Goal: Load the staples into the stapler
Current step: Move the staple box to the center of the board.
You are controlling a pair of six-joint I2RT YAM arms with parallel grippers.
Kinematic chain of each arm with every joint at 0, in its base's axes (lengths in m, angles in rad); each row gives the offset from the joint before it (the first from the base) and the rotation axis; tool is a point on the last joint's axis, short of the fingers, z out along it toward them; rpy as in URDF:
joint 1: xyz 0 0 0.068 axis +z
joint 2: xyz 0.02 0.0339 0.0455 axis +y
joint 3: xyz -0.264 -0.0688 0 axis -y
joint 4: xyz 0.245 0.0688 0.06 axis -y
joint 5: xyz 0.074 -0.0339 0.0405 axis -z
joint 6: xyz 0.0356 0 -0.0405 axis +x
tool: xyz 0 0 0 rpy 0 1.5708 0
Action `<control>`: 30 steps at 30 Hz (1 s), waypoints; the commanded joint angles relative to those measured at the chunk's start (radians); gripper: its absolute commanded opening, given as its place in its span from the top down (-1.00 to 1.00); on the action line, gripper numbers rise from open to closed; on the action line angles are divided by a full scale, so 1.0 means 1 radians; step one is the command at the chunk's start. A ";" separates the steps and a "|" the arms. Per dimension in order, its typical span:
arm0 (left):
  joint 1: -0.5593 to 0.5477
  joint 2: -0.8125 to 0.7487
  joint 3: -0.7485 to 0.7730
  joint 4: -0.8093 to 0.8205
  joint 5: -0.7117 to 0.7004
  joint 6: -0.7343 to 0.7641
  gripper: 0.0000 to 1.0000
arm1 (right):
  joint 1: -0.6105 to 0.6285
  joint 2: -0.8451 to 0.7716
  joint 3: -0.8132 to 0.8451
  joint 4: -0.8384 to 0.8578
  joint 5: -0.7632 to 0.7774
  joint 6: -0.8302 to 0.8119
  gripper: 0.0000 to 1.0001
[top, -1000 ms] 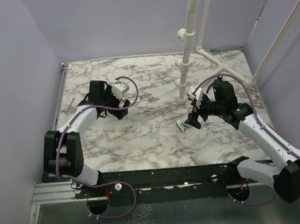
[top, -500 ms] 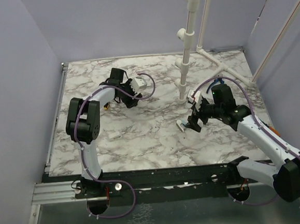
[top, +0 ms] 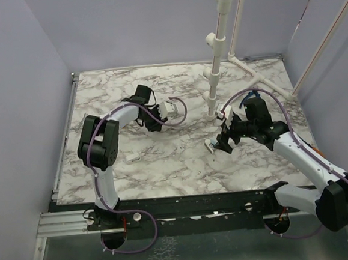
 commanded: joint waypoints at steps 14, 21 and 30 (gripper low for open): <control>-0.273 -0.515 -0.607 0.304 -0.001 -0.212 -0.59 | 0.033 0.160 -0.070 0.267 -0.129 0.165 -0.88; -0.258 -0.650 -0.713 0.378 -0.034 -0.204 -0.72 | 0.093 0.267 -0.046 0.357 -0.148 0.284 -0.76; -0.171 -0.739 -0.805 0.417 0.034 -0.117 -0.61 | 0.167 0.560 0.090 0.421 -0.185 0.433 -0.58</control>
